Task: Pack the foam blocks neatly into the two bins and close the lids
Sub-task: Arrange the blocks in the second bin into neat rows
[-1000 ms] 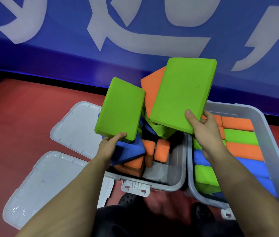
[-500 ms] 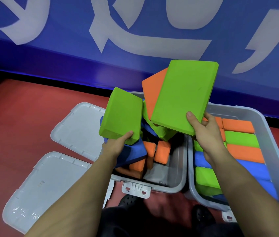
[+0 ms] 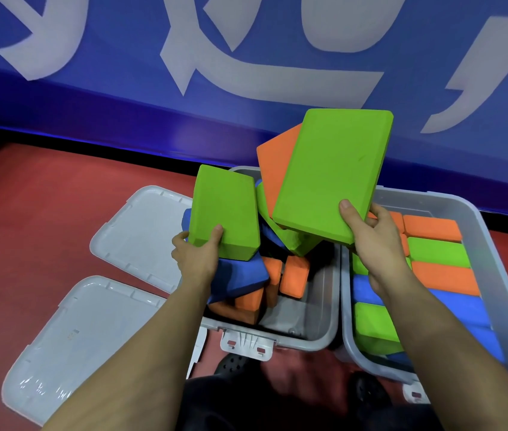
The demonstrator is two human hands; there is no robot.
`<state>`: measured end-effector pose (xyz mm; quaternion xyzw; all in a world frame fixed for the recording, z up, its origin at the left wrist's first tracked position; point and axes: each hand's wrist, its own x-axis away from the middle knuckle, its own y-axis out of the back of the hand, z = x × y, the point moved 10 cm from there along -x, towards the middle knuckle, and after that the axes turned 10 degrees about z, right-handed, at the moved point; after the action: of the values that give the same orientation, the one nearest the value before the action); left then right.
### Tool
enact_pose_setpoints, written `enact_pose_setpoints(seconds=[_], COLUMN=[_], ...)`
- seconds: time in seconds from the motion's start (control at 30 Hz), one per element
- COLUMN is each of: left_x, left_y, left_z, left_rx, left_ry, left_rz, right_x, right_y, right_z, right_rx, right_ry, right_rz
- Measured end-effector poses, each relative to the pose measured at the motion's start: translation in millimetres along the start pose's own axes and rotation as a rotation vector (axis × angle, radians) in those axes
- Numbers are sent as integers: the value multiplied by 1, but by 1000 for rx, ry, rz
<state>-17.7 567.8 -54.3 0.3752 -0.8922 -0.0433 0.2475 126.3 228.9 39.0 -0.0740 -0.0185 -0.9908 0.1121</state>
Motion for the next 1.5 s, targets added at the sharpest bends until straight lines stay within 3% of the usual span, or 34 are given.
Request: enact_pose_setpoints(seconds=[0.27,0.4,0.53,0.6,0.7,0.83,1.03,1.1,1.23,1.3,1.5], left_x=[-3,5,37,47,63,64,69,71,78,83,97], left_y=[4,4,5,-19,-60,-67,-63,-65,-77,-83,-103], left_z=[-2,-12,-76,-94,-100,-104,-100,-95,-85,-82,-77], left_rx=[-55,-229,-265,-91,134,259,127,61,-139,-242,-514], left_ry=[-31,-11,-364,-457,-357,-281,-358,-372,-423,-452,-531], left_rz=[-8,-29,-169,9,355,530,571,600,678,701,710], right_x=[5,8,14,14,17,18,34,39,36,42,49], right_y=[-3,-5,-10,-16,-30,-32,-38,-37,-24,-24,-50], right_z=[12,16,16,14,13,9,-15,-17,36,60,54], right_rx=[75,119,73,9,-84,-112,263,390,365,466,971], right_ry=[37,48,37,15,-2,-10,-108,-124,135,254,344], right_rz=[37,70,129,197,367,495,718,718,516,463,571])
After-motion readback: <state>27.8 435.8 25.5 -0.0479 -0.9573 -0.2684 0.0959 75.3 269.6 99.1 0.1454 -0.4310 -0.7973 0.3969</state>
